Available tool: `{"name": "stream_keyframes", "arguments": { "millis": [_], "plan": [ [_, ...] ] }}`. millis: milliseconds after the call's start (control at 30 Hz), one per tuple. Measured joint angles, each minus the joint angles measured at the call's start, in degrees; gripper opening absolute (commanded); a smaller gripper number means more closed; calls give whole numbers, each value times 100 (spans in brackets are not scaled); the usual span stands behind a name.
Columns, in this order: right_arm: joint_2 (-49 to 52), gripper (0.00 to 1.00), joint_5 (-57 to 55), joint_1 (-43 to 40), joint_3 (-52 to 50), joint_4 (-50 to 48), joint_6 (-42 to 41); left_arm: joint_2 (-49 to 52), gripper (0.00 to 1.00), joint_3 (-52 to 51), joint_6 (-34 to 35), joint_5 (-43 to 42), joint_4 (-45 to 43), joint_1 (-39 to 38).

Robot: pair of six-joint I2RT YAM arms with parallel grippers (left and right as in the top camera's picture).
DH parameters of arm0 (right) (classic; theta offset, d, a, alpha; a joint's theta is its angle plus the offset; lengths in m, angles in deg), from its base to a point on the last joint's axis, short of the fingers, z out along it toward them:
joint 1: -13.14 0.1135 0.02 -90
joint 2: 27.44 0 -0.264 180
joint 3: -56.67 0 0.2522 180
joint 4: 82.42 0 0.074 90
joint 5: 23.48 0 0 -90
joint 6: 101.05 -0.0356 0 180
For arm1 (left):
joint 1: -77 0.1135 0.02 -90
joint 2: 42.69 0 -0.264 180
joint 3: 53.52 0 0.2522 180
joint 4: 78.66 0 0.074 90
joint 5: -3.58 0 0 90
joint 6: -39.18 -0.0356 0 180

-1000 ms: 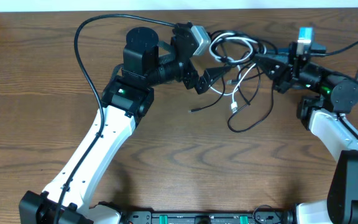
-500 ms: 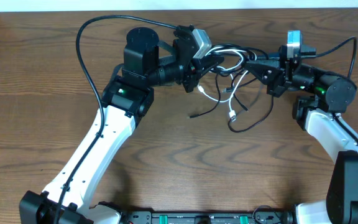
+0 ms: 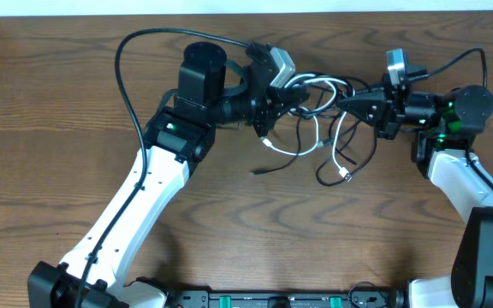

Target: Untangle cables

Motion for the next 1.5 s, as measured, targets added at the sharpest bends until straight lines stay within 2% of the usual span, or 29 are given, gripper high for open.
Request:
{"name": "stream_keyframes", "arguments": {
  "millis": [400, 567, 1000, 1133, 1400, 1500],
  "plan": [
    [-33, 4, 90, -101, 15, 2732, 2194, 2, 7, 0, 0, 22, 1010, -46],
    [-31, 1, -498, -315, 13, 3534, 2859, 2, 7, 0, -26, 61, 1427, 116],
    [-31, 1, -1845, -275, 11, 4273, 3182, 2, 8, 0, -201, 181, 2330, 153],
    [-31, 1, -1961, -267, 11, 4404, 3178, 2, 8, 0, -275, 787, 2531, 153],
    [-31, 1, -2184, -212, 11, 4474, 3171, 2, 8, 0, -232, 2953, 3095, 146],
    [-31, 9, -2293, -133, 11, 4474, 3161, 2, 7, 0, -212, 3193, 3117, 146]
  ]
}}
